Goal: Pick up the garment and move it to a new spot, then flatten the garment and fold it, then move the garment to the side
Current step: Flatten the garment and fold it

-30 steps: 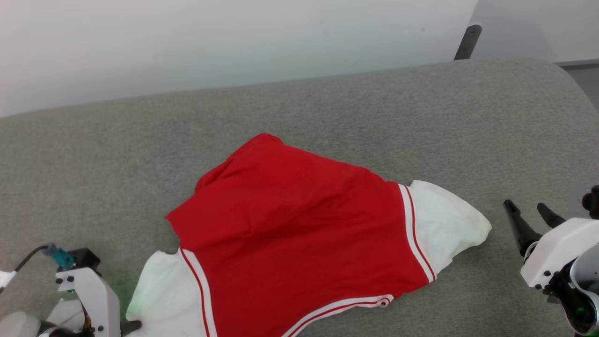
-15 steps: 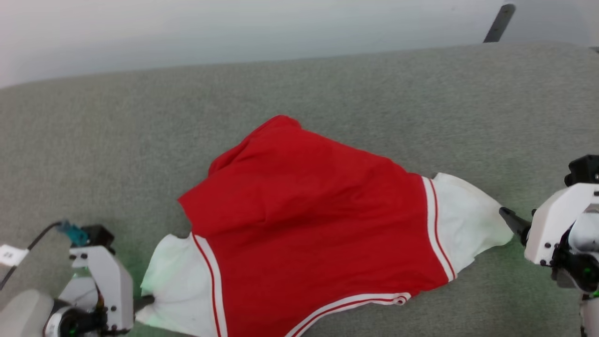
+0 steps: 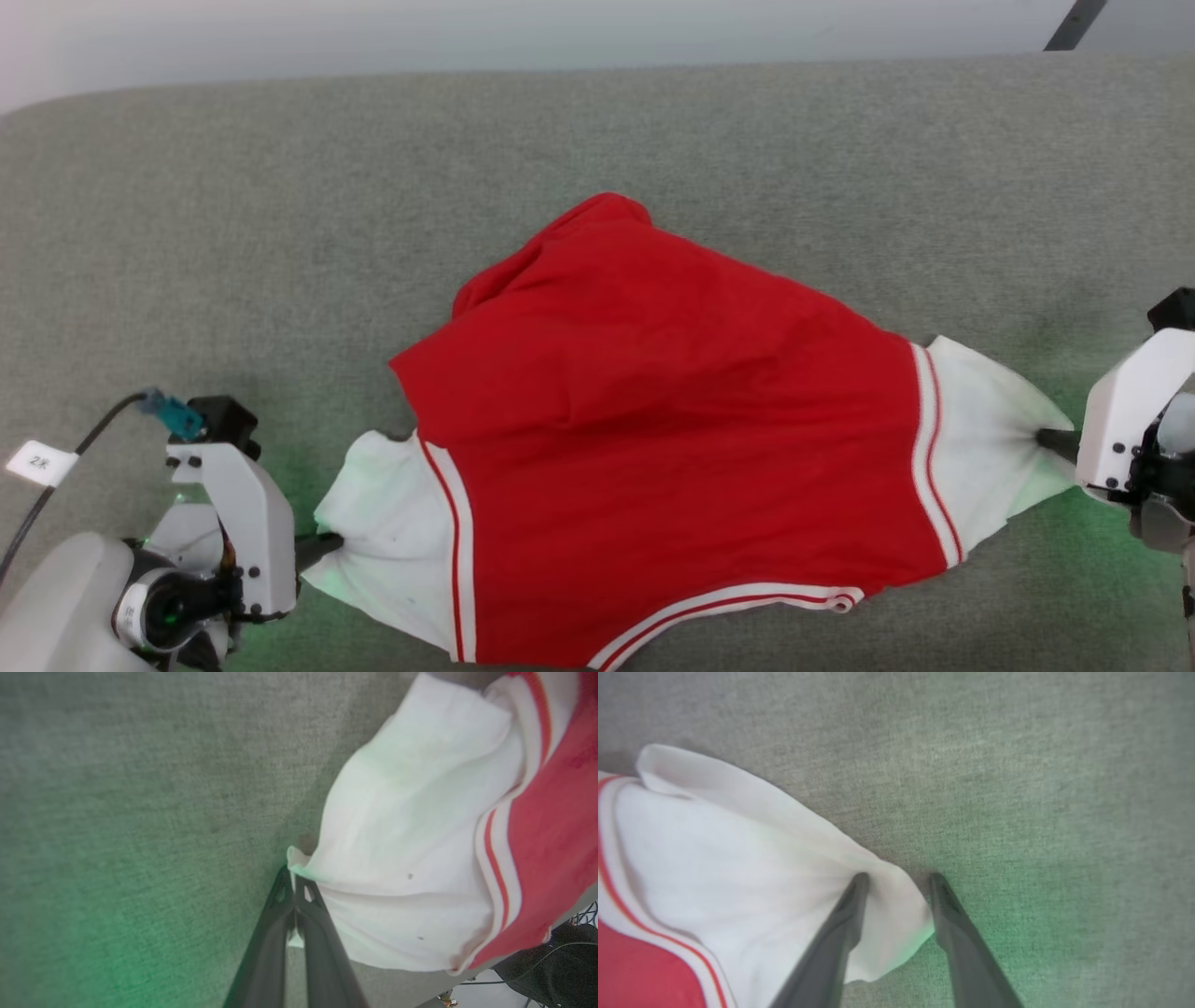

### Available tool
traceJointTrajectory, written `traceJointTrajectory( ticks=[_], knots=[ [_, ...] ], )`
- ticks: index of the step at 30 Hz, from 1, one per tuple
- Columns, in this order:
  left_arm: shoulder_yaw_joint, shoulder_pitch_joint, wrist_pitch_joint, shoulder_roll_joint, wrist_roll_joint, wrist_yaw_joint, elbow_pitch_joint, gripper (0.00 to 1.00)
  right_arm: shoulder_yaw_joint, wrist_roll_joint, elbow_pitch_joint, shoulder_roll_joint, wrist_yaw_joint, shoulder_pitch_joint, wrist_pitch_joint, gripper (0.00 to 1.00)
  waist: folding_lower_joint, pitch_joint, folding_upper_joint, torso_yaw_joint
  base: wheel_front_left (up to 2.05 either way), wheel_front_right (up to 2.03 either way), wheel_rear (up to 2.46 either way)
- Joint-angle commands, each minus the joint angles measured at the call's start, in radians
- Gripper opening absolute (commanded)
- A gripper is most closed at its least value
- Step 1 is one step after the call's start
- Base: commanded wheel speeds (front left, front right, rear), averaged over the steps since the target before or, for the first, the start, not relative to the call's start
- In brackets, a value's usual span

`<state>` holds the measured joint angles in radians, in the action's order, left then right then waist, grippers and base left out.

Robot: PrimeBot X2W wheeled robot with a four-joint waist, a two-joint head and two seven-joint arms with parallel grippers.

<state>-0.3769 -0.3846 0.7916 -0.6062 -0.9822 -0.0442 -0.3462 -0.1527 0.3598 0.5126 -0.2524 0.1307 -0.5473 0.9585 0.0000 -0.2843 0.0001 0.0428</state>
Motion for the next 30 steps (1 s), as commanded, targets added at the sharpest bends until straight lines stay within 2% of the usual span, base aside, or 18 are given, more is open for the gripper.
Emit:
traceJointTrajectory(
  ticks=[1, 8, 19, 25, 30],
  knots=[
    [-0.017, -0.009, -0.021, 0.037, 0.02, 0.013, -0.028, 0.0, 0.019, 0.008, 0.046, 0.035, 0.0, 0.029, 0.014, 0.0, 0.0, -0.003, -0.0001, -0.005, 0.0, 0.0, 0.0],
    [-0.014, -0.056, 0.021, 0.017, 0.014, 0.026, -0.004, 0.0, 0.035, 0.047, 0.035, 0.026, 0.0, -0.032, 0.004, 0.0, 0.0, 0.035, -0.0001, -0.007, 0.0, 0.0, 0.0],
    [-0.012, -0.237, 0.125, -0.046, 0.036, 0.016, 0.102, 0.0, 0.1, 0.221, -0.095, 0.029, 0.0, -0.159, -0.019, 0.0, 0.0, 0.22, -0.0001, -0.022, 0.0, 0.0, 0.0],
    [-0.021, -0.408, 0.149, -0.044, 0.067, -0.018, 0.088, 0.0, 0.148, 0.242, -0.098, 0.022, 0.0, -0.271, -0.123, 0.0, 0.0, 0.293, -0.0001, -0.045, 0.0, 0.0, 0.0],
    [-0.029, -0.569, 0.114, -0.015, 0.107, -0.045, 0.034, 0.0, 0.181, 0.251, -0.057, 0.026, 0.0, -0.387, -0.262, 0.0, 0.0, 0.324, -0.0001, -0.064, 0.0, 0.0, 0.0]
  ],
)
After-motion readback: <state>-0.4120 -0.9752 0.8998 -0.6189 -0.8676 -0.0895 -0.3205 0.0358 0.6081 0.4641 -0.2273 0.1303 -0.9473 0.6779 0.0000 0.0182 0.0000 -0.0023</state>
